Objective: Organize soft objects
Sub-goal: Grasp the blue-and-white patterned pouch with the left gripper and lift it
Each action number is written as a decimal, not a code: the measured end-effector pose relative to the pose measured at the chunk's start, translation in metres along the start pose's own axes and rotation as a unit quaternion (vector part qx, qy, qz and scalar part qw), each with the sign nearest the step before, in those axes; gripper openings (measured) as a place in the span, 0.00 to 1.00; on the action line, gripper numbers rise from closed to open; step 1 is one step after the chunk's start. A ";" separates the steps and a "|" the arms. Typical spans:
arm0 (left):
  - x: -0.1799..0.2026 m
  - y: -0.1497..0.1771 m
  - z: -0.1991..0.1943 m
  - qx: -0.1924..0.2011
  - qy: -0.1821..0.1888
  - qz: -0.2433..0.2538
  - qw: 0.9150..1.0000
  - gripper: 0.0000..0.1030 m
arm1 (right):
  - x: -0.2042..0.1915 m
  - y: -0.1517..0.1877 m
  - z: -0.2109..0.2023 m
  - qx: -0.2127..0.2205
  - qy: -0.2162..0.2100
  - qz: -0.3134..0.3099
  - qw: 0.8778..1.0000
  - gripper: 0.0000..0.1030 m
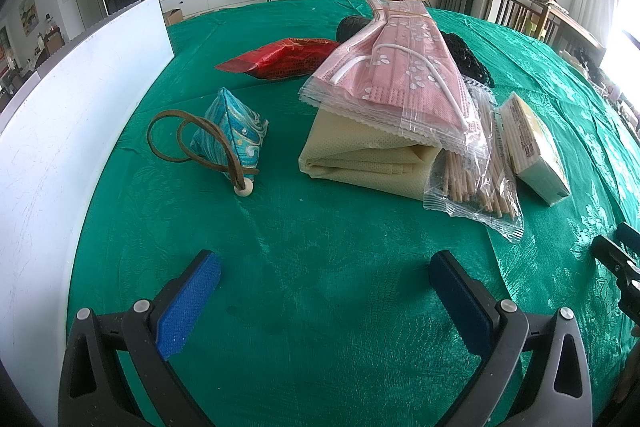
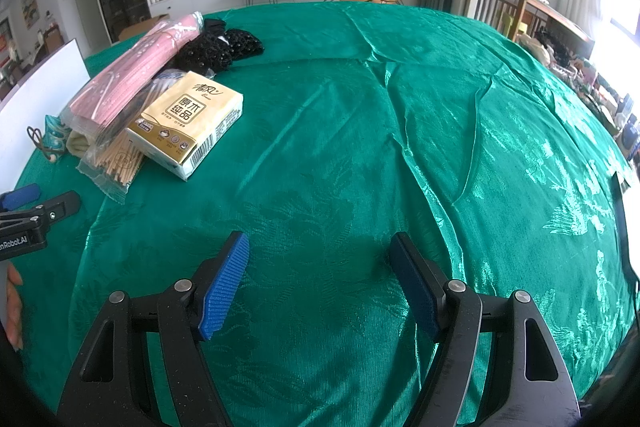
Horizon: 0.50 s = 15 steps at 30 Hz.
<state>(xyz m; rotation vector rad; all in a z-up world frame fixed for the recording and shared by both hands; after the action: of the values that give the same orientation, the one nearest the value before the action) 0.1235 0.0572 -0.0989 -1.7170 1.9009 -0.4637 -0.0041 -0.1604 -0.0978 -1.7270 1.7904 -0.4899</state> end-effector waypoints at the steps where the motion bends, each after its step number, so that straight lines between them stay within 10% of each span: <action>1: 0.000 0.000 0.000 0.000 0.000 0.000 1.000 1.00 | 0.000 0.000 0.000 0.000 0.000 0.000 1.000 0.74; 7: -0.017 0.000 -0.013 -0.013 0.021 0.006 1.000 1.00 | 0.000 0.000 0.000 0.000 0.000 0.000 1.000 0.74; 15: -0.089 -0.056 -0.026 0.027 0.020 -0.102 0.994 1.00 | 0.000 0.000 0.000 -0.001 -0.001 -0.001 1.000 0.75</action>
<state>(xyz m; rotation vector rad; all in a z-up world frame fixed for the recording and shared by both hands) 0.1572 0.1351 -0.0321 -1.8882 1.7316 -0.6245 -0.0041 -0.1607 -0.0976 -1.7300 1.7884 -0.4859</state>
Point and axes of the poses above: each gripper's, at about its wrist camera, not at the fingertips, and z roughly the way its jaws point, x to its right, y to its underside, the point moved 2 cm from there along z, roughly the way its jaws point, and after that the axes turned 12 degrees about -y, right-handed, at the moved point
